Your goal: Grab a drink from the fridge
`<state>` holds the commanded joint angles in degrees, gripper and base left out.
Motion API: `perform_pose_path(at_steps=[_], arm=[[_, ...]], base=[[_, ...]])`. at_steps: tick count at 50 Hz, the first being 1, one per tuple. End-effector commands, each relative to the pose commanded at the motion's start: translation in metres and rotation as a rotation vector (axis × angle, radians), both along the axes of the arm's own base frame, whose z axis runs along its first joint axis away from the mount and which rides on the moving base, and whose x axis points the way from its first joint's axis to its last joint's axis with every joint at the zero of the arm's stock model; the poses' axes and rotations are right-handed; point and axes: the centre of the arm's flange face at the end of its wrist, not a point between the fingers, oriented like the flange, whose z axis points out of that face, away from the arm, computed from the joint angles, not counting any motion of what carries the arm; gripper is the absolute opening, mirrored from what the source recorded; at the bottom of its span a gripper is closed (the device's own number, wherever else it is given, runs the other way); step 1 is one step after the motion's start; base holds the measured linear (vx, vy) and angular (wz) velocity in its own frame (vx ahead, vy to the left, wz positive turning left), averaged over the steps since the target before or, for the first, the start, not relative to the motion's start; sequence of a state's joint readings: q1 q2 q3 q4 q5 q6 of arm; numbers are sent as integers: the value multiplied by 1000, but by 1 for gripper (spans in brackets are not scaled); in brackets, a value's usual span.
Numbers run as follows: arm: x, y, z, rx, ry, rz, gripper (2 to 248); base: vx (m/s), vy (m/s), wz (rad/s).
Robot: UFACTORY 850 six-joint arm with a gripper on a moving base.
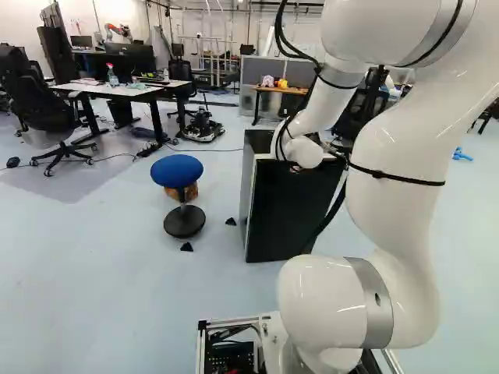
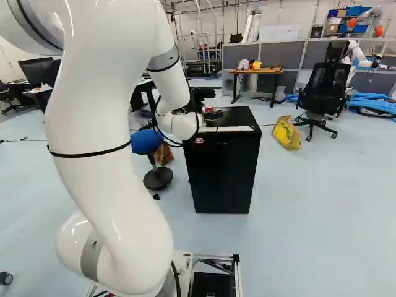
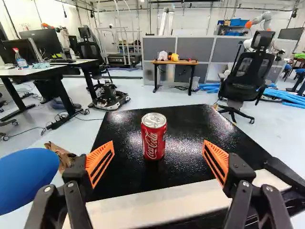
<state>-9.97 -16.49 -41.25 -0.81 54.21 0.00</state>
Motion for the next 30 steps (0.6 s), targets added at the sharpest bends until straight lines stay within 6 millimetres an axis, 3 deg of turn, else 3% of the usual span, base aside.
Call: perform_pose_path(at_steps=[30], arm=[[20,-1,-2,-2,-9,5,247]], base=[[0,0,0]])
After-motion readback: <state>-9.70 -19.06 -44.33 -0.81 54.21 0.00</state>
